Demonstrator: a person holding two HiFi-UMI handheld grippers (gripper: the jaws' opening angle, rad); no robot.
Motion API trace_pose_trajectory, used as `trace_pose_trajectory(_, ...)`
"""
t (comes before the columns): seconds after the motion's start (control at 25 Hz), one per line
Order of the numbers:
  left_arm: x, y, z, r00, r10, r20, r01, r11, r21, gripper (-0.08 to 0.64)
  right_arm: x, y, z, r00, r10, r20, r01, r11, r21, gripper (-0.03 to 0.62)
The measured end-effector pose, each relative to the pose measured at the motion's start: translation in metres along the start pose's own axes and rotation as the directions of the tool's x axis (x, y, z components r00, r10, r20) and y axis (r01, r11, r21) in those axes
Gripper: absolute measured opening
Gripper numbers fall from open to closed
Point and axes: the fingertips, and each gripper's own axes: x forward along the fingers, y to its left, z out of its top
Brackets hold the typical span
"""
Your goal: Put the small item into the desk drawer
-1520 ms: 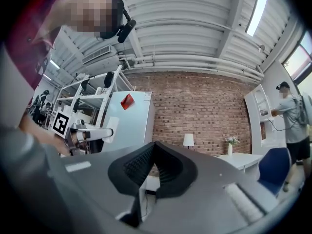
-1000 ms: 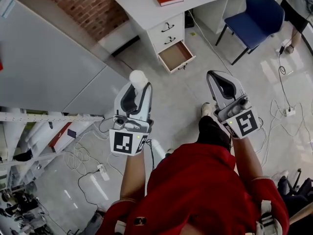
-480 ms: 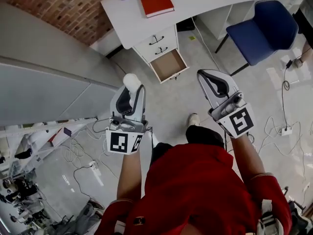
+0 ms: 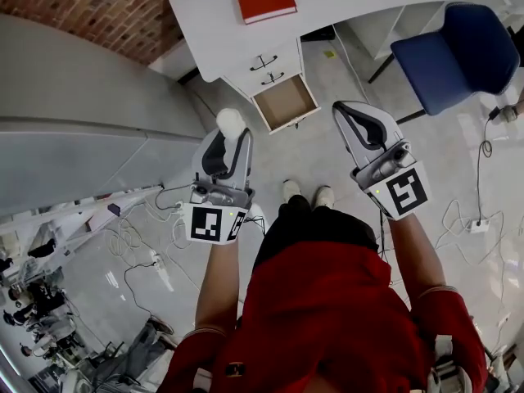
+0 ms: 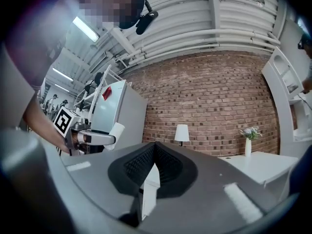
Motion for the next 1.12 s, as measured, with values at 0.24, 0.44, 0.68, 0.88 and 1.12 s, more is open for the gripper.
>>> trace_pose_trajectory(0.24, 0.019, 0.023, -0.014, 1.0, -0.028, 0.001, 0.028, 1.0, -0.008, 0.143, 0.029, -0.008, 0.003, 0.999, -0.041, 0.001, 0.041, 0.999, -0.017, 0.011)
trace_pose_trajectory(0.44, 0.031, 0.043, -0.036, 0.997, -0.076, -0.003, 0.075, 0.996, -0.036, 0.143, 0.054, -0.014, -0.008, 0.996, -0.084, -0.039, 0.083, 0.996, -0.035, 0.011)
trace_pose_trajectory(0.68, 0.042, 0.062, -0.07, 0.992, -0.118, -0.053, 0.115, 0.992, -0.055, 0.143, 0.075, -0.018, -0.032, 0.991, -0.103, -0.086, 0.1, 0.994, -0.043, 0.011)
trace_pose_trajectory(0.88, 0.059, 0.063, -0.107, 0.984, -0.14, -0.107, 0.132, 0.988, -0.078, 0.143, 0.085, -0.03, -0.054, 0.99, -0.098, -0.105, 0.095, 0.995, -0.036, 0.011)
trace_pose_trajectory(1.12, 0.083, 0.061, -0.164, 0.974, -0.146, -0.175, 0.127, 0.985, -0.118, 0.143, 0.091, -0.049, -0.099, 0.986, -0.08, -0.145, 0.076, 0.997, -0.03, 0.011)
